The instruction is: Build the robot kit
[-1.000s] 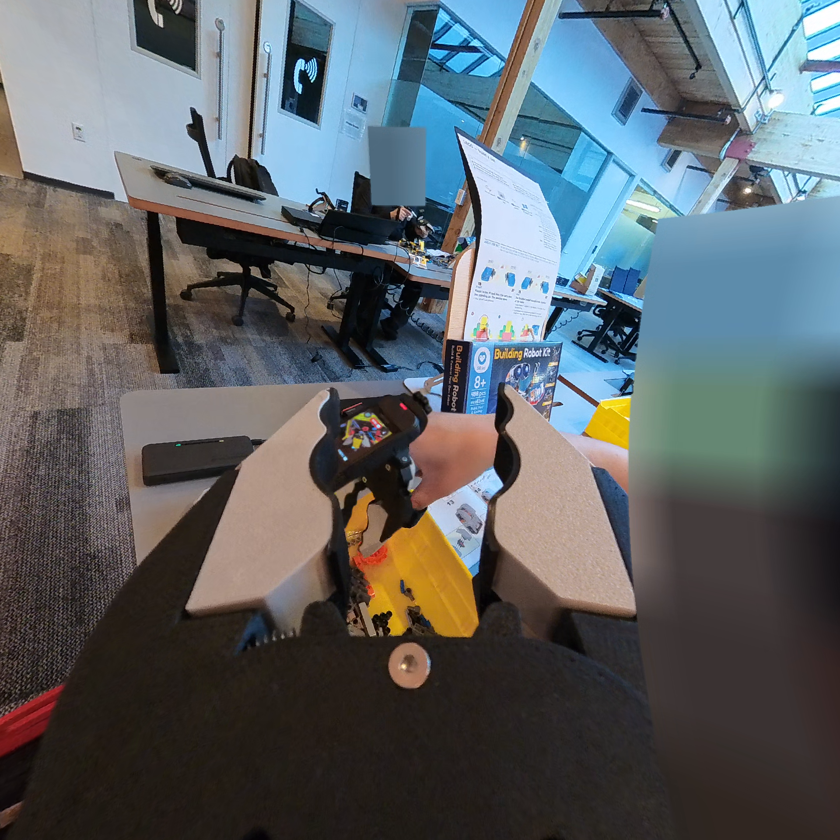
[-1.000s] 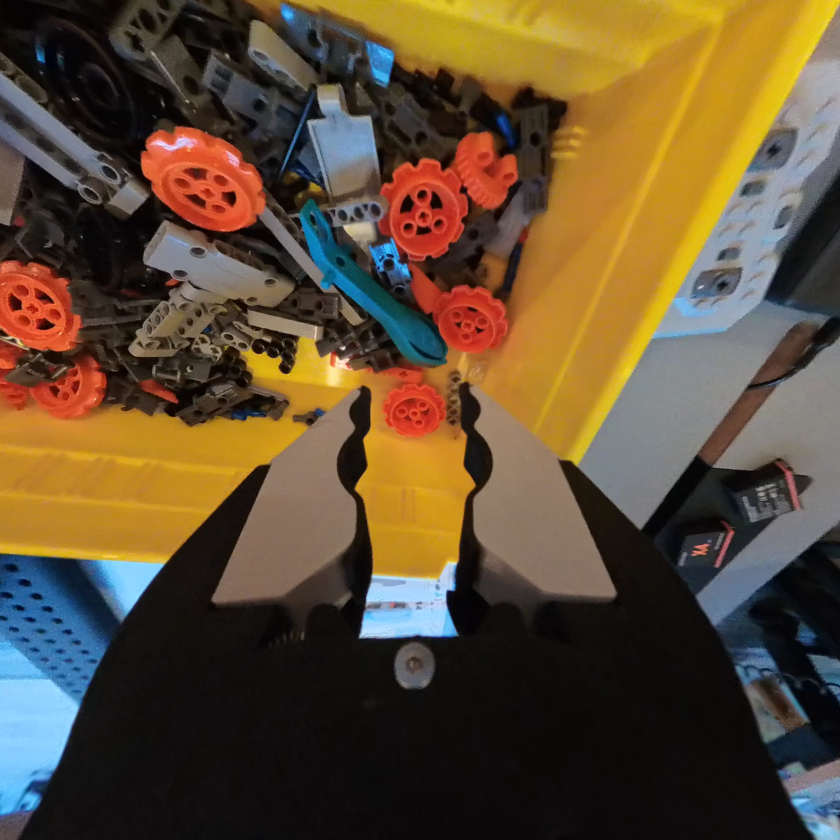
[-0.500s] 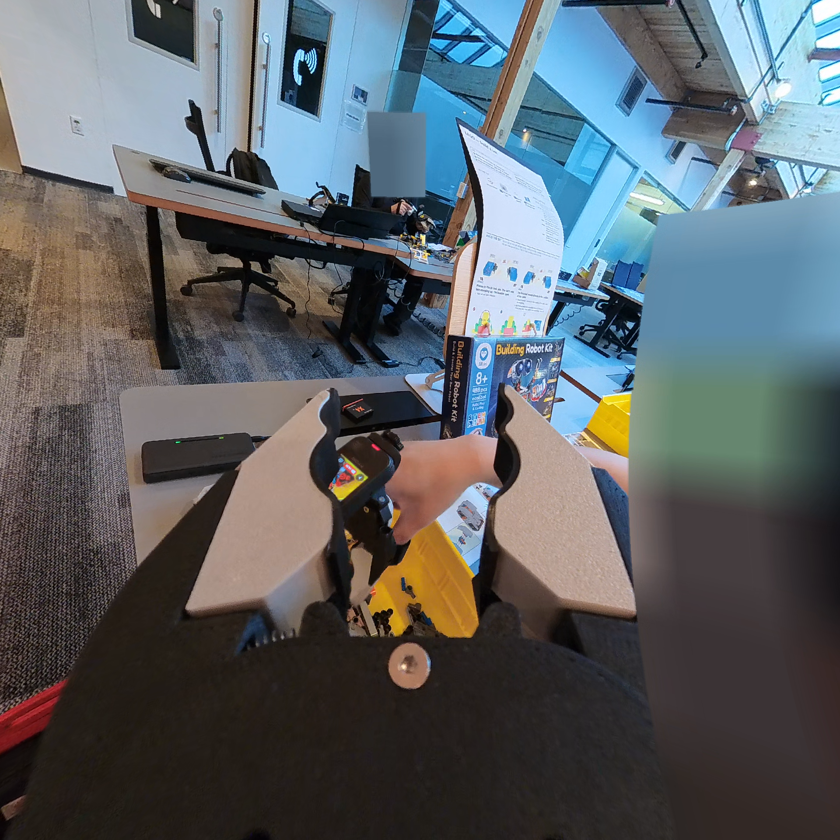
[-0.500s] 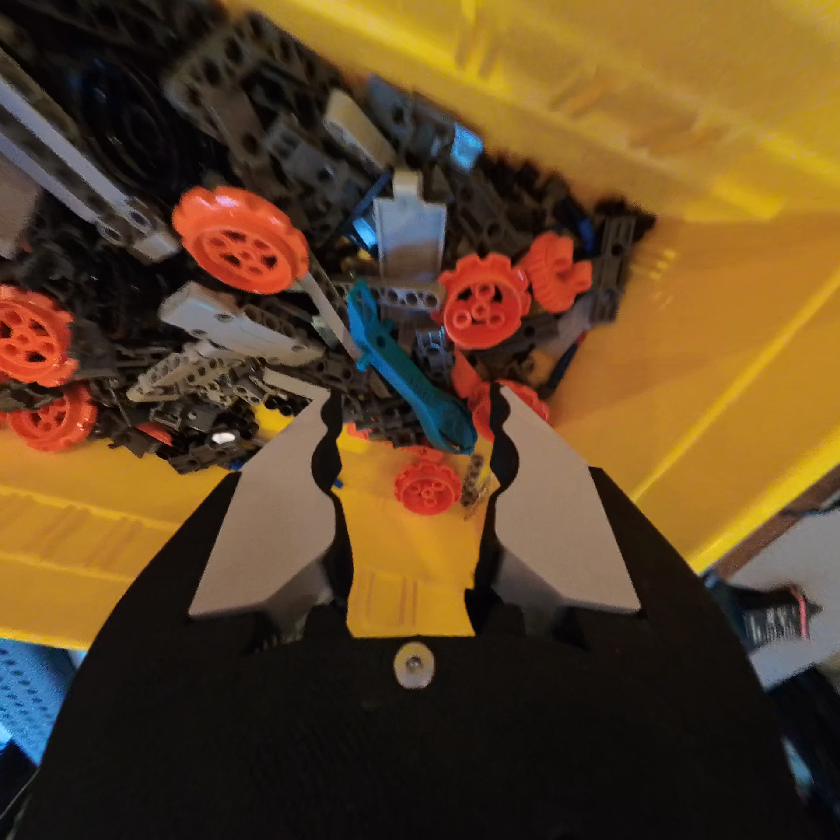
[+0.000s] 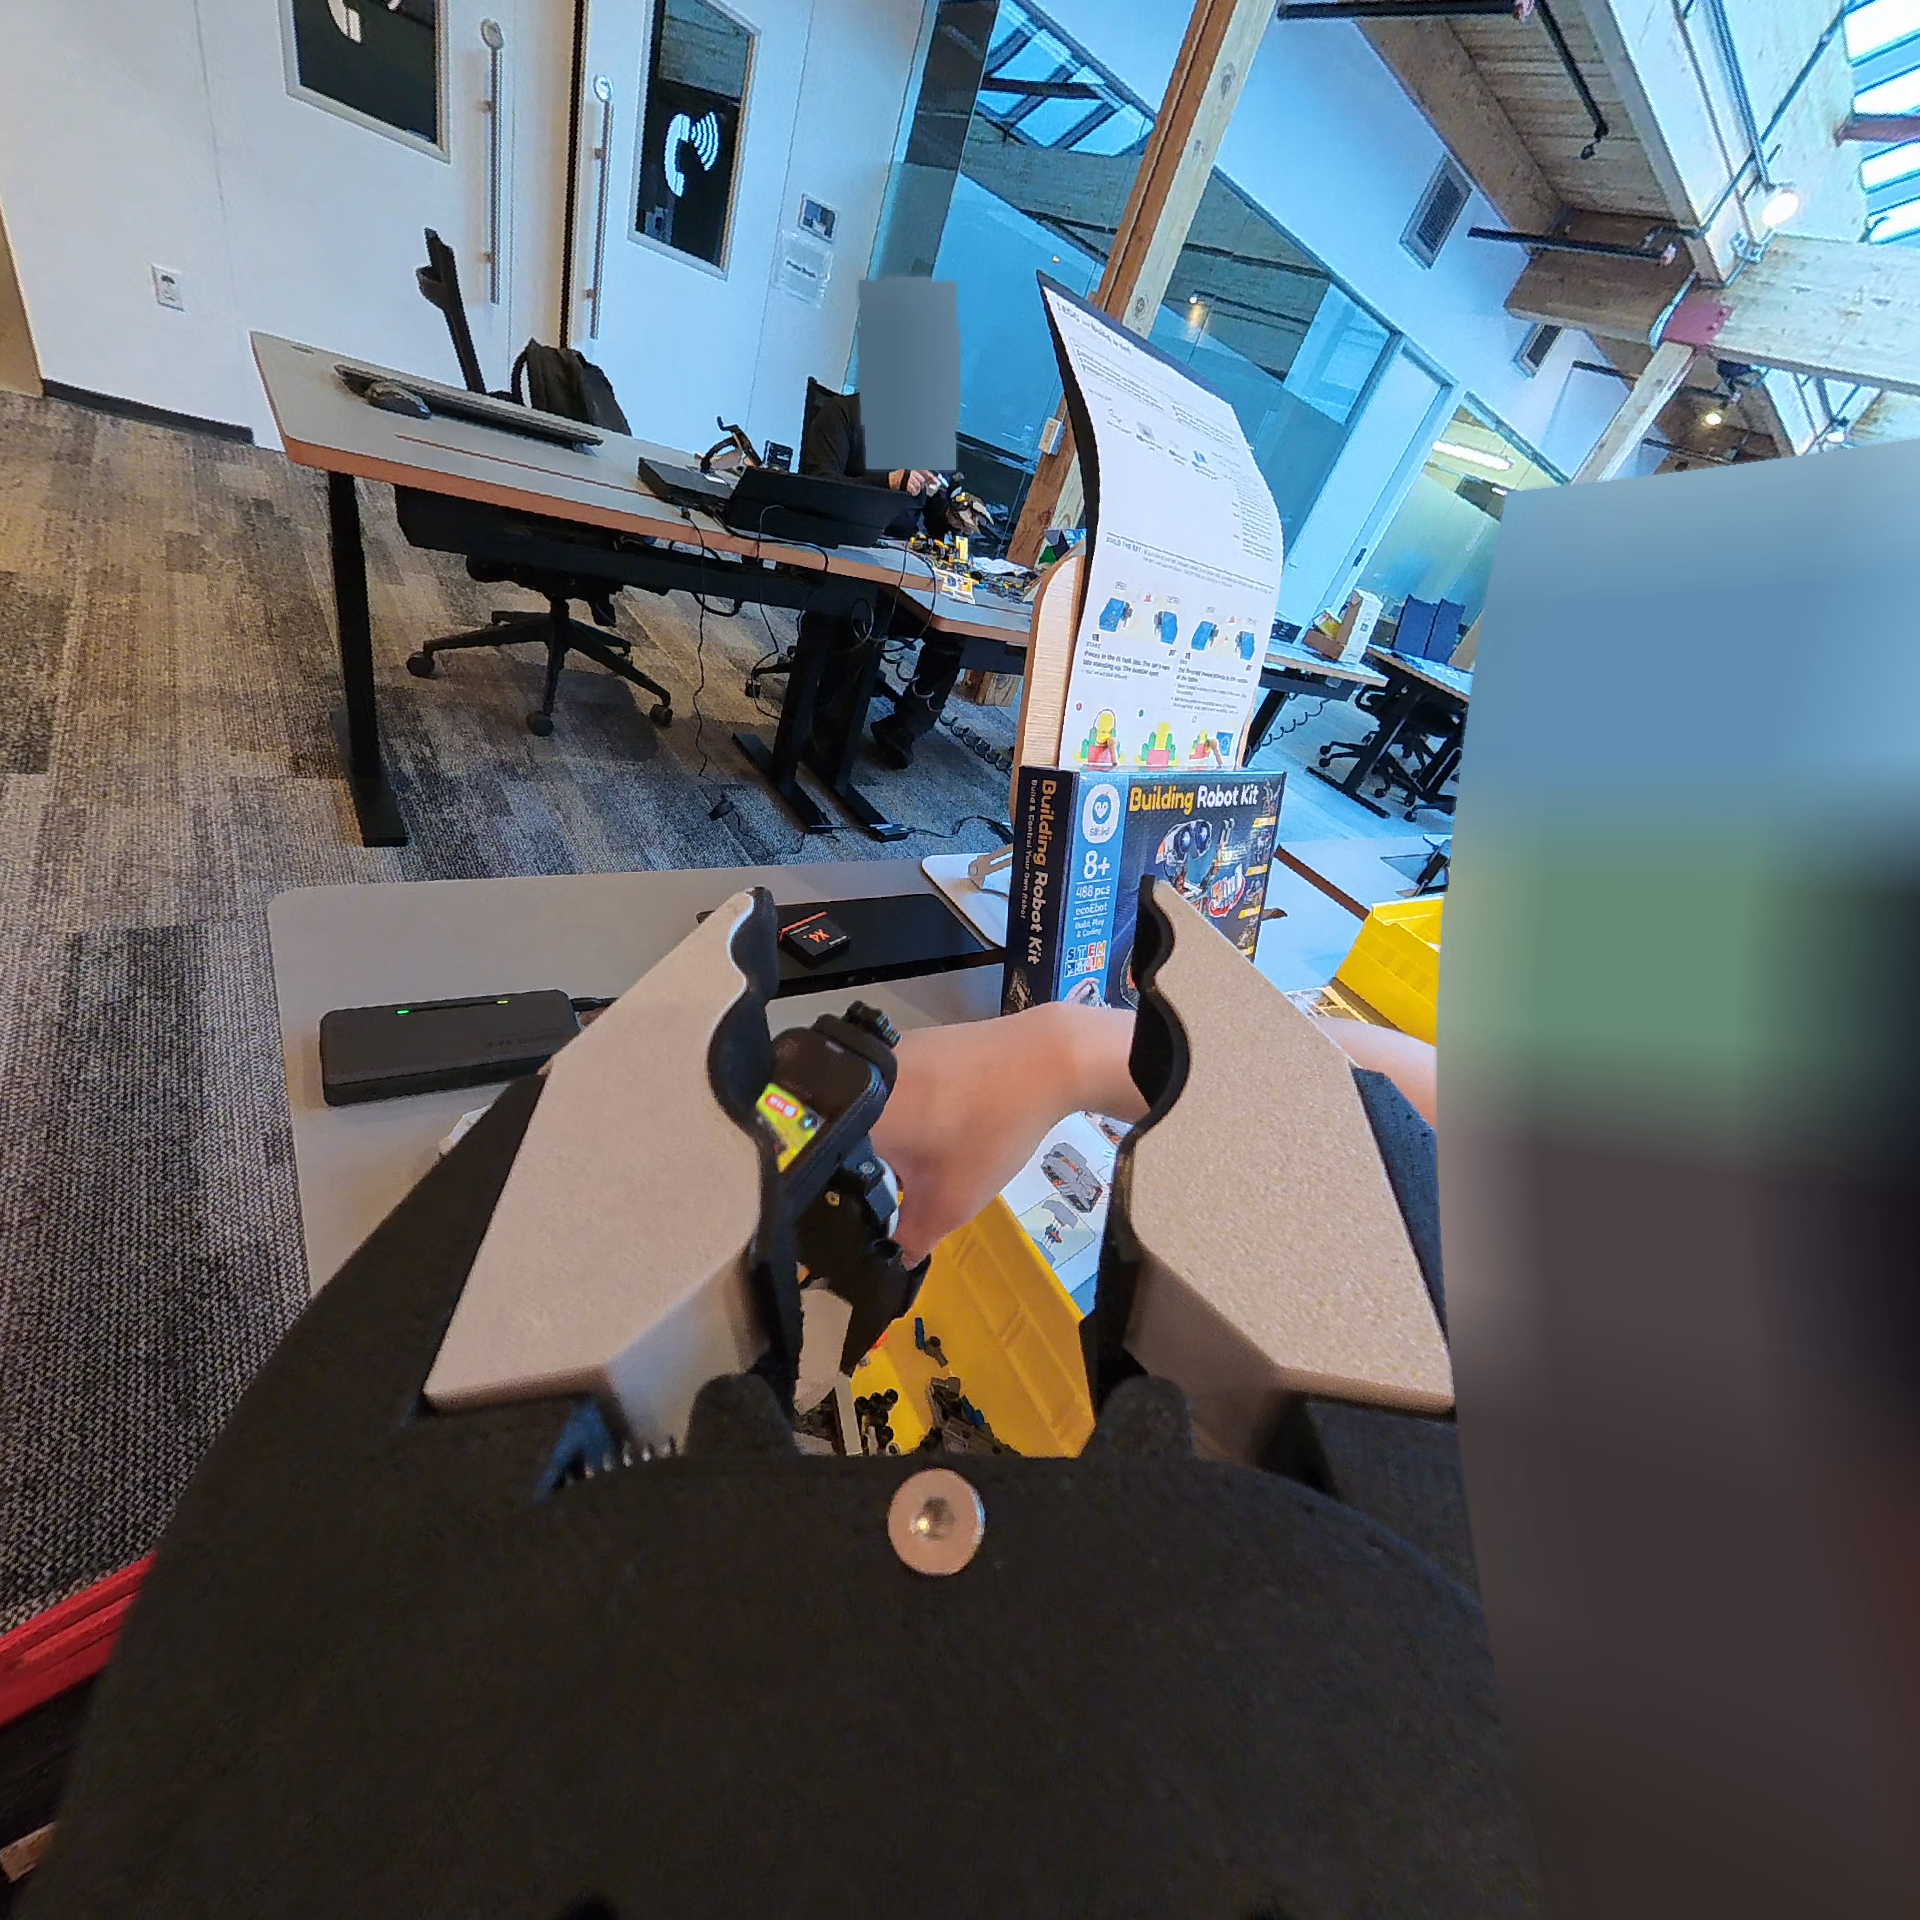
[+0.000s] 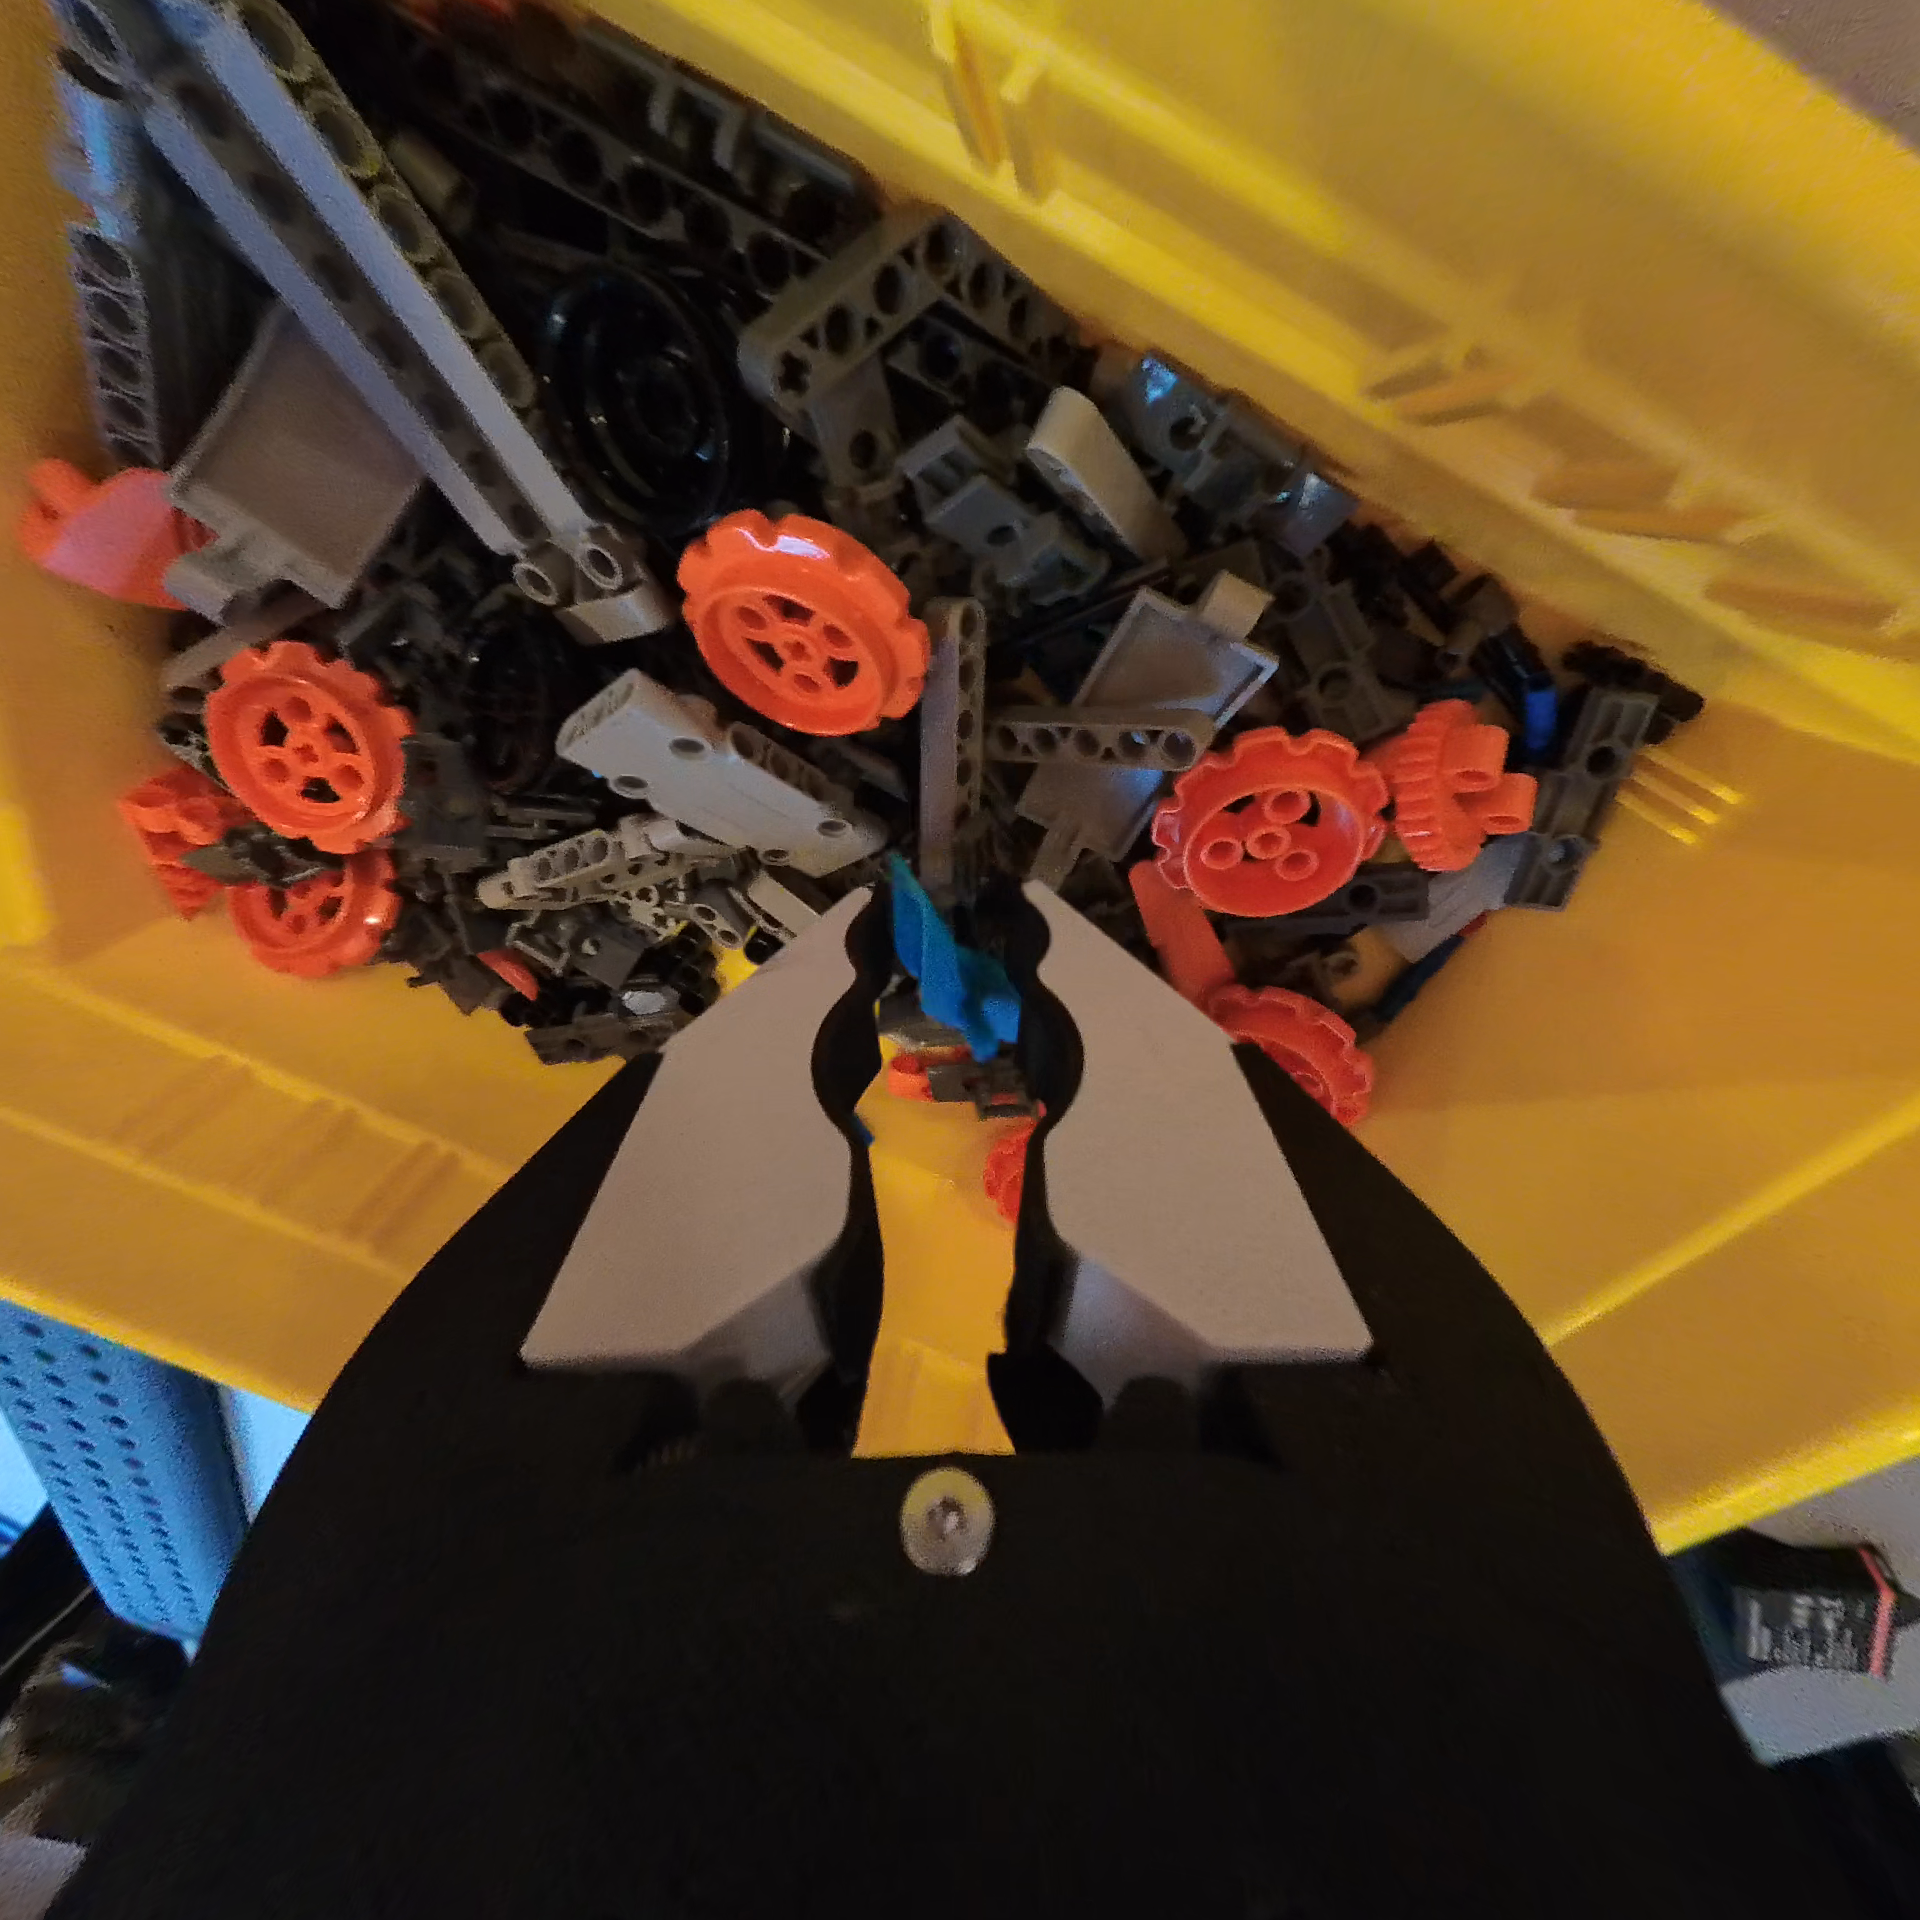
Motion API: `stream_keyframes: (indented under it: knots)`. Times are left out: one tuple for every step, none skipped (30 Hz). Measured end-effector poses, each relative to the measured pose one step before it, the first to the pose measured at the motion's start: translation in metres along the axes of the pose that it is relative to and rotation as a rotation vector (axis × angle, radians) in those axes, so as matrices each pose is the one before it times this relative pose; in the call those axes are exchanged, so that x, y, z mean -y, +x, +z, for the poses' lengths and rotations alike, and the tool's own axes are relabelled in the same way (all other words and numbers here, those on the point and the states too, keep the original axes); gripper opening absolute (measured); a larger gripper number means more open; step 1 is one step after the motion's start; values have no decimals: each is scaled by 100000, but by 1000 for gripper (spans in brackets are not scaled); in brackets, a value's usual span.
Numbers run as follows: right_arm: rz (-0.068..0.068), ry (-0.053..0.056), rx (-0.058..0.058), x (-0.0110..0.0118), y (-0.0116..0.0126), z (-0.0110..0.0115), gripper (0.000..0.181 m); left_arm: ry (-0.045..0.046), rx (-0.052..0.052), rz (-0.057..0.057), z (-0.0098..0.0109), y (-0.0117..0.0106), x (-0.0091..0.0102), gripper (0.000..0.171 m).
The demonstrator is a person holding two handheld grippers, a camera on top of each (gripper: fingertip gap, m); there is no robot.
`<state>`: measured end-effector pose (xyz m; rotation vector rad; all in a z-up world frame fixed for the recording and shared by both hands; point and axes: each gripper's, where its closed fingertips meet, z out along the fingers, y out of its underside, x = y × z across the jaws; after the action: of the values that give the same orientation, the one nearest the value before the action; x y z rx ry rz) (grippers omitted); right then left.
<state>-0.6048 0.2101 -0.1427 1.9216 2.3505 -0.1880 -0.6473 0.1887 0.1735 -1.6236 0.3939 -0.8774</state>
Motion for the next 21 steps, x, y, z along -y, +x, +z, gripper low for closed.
stream_keyframes:
  knots:
    - [431,1143,559,122,-116,-235,19,61,-46,-64,-10,-2,13,66]
    - [393,484,294,13,-83,-230,19,-33,34,-37,5,-12,-12,66]
    - [200,396,-99,-16,-31,-245,19,-67,90,26,3,-8,-11,66]
    - [21,950,593,59,-142,-243,19,-10,76,34,6,-6,-4,66]
    - [48,1432,2000,127,-380,-237,19,47,10,22,10,7,14,66]
    - [215,1065,2833,70,-526,-212,18,-52,-62,33,11,19,-11,66]
    - [152,419,4193,-32,-778,-146,18,-124,21,73,13,-2,-19,66]
    - [-569,-421,5074,-166,-966,-60,19,-51,179,27,11,-27,-7,66]
    - [-1063,-591,3251,-220,-725,-44,20,-15,61,-84,20,-13,-8,66]
    - [-496,-687,-163,-276,-199,-112,24,-97,-129,-107,7,9,-18,66]
    - [223,-911,-3602,-359,425,-252,27,-75,-17,-6,-5,3,-10,66]
    - [310,-189,-5651,-316,836,-392,30,88,130,111,-15,-2,14,66]
    - [1055,724,-7553,-256,1239,-499,32,177,68,95,-16,14,24,66]
    - [1975,721,-7948,-280,1407,-508,33,109,-57,23,-14,16,22,66]
    - [3096,273,-6503,-349,1241,-387,32,0,-64,-17,-7,17,-2,66]
    - [3803,-1091,-6700,-492,1262,-204,30,-51,1,32,4,4,-9,66]
    - [3492,-1593,-5631,-499,1028,20,29,-72,35,31,9,6,-14,66]
    - [2718,-1693,-2408,-445,452,225,29,-46,-35,10,11,4,-6,66]
    - [4014,-1357,-744,-364,217,354,28,-73,-71,-22,23,11,-9,66]
    - [5152,-1693,-1316,-348,347,432,28,-143,-84,4,19,8,-28,66]
    - [4192,-2524,-2505,-460,483,487,28,-175,-48,35,9,11,-26,66]
